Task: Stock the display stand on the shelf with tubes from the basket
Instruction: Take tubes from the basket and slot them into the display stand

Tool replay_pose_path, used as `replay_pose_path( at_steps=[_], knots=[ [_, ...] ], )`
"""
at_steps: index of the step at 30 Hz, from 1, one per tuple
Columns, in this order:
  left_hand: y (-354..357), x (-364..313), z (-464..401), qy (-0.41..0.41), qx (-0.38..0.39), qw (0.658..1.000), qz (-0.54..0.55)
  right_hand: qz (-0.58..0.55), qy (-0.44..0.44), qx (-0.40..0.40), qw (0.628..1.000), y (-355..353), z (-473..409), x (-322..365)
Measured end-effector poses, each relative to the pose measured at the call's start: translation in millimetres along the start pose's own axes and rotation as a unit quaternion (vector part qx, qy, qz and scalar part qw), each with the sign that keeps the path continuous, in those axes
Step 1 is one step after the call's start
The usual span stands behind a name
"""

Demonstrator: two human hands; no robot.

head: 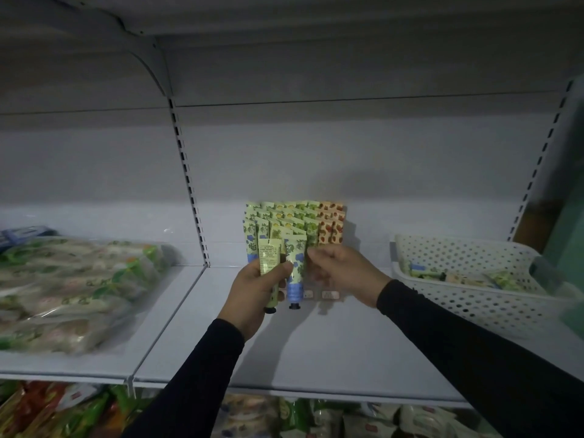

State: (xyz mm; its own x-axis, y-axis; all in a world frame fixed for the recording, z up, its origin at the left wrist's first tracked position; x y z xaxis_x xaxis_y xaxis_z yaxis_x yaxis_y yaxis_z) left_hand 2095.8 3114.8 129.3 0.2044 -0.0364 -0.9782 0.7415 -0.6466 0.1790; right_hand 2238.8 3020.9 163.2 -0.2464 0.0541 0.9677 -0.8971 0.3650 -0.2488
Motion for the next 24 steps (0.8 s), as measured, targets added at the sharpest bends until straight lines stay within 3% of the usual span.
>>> replay_pose_path(
  at_steps=[2, 5, 11, 17, 24],
  knots=[
    [-2, 2, 2, 0.002, 0.010, 0.999, -0.031, -0.021, -0.020, -0.009, 1.000, -2, -2, 9],
    [-8, 2, 2, 0.008, 0.027, 0.998, -0.049, 0.034, -0.046, -0.010, 0.998, 1, -8, 19],
    [-37, 7, 1, 0.000, 0.023, 0.997, -0.069, 0.059, -0.029, 0.042, 0.997, 11, -23, 35],
    [-86, 22, -8, -0.001, -0.098, 0.995, -0.025, 0.118, -0.103, -0.053, 0.986, 21, -44, 56],
    [-119, 44, -17, 0.021, -0.179, 0.983, -0.041, 0.268, -0.179, -0.125, 0.938, 33, -70, 72]
  ],
)
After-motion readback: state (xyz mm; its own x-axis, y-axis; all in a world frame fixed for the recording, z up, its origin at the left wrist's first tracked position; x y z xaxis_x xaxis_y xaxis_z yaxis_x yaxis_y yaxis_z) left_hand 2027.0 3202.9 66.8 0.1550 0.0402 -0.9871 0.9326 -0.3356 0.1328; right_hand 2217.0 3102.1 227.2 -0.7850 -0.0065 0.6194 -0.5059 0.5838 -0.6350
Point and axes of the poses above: each hand's wrist, its own z-axis away from the middle knuckle, its own y-axis out of the palm, x = y × z, the point moved 2 cm from there along -z, towards the middle knuckle
